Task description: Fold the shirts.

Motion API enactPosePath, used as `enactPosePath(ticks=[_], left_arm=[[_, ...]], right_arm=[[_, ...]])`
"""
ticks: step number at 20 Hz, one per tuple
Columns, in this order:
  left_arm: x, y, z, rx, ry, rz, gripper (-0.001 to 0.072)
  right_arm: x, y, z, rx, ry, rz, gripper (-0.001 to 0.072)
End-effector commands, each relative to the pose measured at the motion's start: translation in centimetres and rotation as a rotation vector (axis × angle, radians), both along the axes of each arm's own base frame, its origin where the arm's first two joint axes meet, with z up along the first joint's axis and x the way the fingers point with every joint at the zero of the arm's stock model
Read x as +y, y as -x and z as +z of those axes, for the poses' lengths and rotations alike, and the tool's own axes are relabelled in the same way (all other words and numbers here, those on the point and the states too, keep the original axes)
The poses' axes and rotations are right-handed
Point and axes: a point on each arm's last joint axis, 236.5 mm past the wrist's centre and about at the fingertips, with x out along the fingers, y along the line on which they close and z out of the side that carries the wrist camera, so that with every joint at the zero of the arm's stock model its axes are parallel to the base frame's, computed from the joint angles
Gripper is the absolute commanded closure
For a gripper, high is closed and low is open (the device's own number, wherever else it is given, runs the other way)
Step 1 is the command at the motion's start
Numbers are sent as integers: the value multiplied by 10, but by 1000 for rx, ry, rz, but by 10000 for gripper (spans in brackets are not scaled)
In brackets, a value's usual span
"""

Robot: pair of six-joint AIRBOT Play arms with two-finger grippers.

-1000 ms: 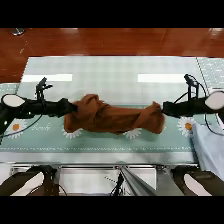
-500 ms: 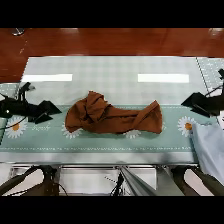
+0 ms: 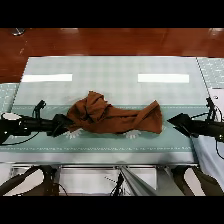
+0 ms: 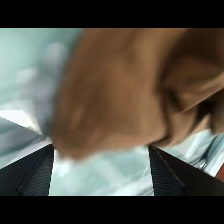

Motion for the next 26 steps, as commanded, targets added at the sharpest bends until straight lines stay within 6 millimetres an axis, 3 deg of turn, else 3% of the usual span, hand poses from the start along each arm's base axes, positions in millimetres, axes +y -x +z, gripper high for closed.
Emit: enactPosePath(ticks=[1,2,7,12,19,23,24,26], left_arm=[[-16,-19,-9,-94,-64,-3,556],[-21,-19,-8,-103,-70,-20,678],[-28,-16,-4,-98,-51,-51,678],[-28,-15,-4,-97,-50,-52,679],[-33,-9,-1,-80,-26,-74,678],[-33,-9,-1,-81,-26,-74,678],[-33,-9,-1,-81,-26,-74,678],[-33,-9,-1,-81,-26,-74,678]], right_arm=[[8,3,-6,-9,-32,-10,94],[6,1,-6,-15,-25,-17,94],[8,-16,-12,-23,-92,-31,94],[20,-49,-13,-7,-226,-32,93],[70,-119,-27,39,-169,105,94],[95,-136,-45,119,-123,169,97],[101,-141,-44,111,-120,187,206],[107,-150,-37,85,-113,218,689]])
